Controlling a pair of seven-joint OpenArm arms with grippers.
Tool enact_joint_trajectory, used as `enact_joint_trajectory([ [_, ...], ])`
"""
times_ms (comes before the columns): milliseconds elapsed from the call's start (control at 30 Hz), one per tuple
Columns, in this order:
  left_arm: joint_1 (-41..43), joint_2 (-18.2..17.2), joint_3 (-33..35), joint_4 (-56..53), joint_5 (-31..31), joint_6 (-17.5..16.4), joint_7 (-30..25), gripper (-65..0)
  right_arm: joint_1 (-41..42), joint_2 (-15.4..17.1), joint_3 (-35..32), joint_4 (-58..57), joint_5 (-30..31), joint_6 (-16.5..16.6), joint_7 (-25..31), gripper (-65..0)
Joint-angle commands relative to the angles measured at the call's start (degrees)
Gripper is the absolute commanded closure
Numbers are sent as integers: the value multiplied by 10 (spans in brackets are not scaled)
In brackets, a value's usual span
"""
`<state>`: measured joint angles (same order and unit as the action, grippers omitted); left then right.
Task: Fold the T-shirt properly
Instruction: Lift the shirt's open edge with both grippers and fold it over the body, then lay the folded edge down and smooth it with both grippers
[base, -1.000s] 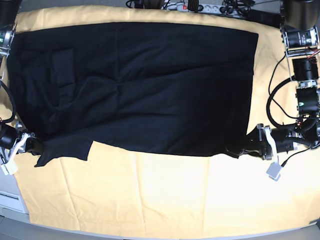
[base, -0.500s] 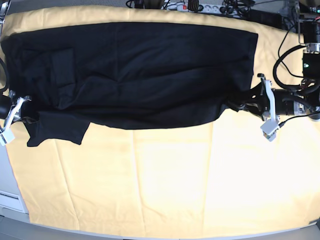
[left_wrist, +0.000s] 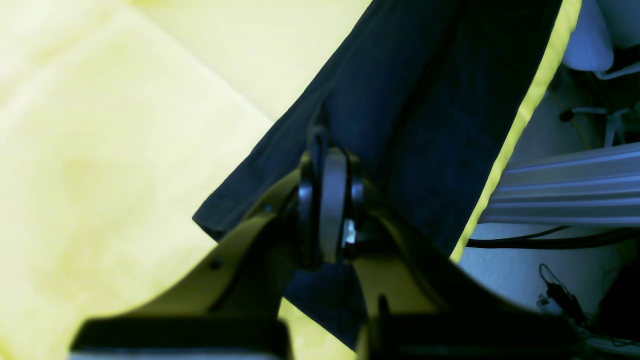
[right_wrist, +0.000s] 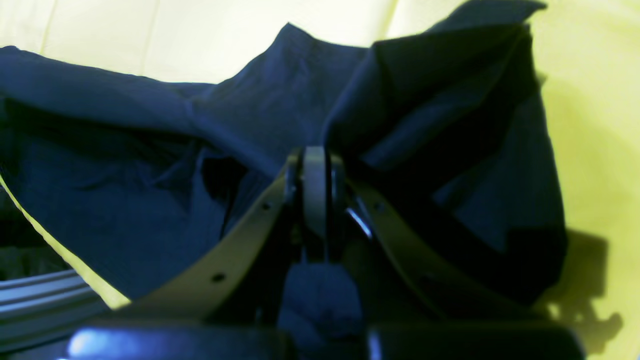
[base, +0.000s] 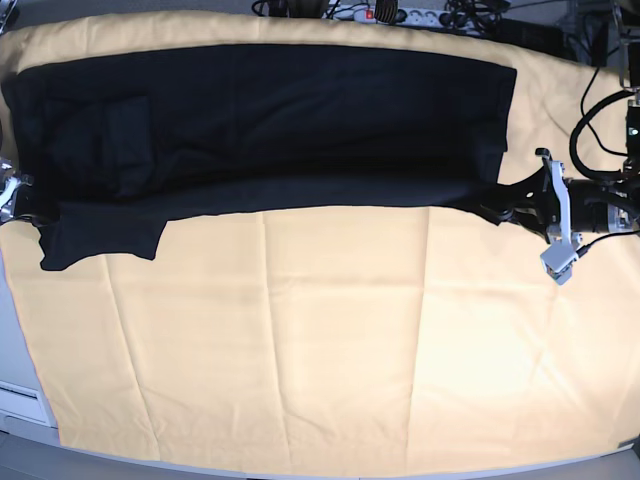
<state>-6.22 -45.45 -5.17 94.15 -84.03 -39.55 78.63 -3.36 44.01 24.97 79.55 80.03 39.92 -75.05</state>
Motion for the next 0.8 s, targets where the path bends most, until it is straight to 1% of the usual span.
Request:
enact_joint_trajectory([
  [0,-12,-19,-6,8,-10,-4,-4,0,8,19,7,10,16,1,6,0],
  [67,-13,-27,-6,9,-10,-4,-6,0,8,19,7,14,16,1,4,0],
  [167,-13,-36,-6,20,-10,-4,-5,0,8,19,7,22,17,1,-16,0],
  [267,-12,-36,-6,37,-10,-4,4,0,8,19,7,30,49,1,-49,0],
  [333,-12,-36,-6,50,-10,-4,14,0,8,19,7,35,50,1,-50,0],
  [467,-4,-36,-6,71,-10,-4,14,0,-2,21,7,37,50,1,-50,0],
  [667,18,-52,-6,76,-10,-4,14,0,-45,48,7,37,50,1,-50,0],
  [767,18,-61,-6,76,-10,-4,14,0,-47,50,7,37,50,1,-50,0],
])
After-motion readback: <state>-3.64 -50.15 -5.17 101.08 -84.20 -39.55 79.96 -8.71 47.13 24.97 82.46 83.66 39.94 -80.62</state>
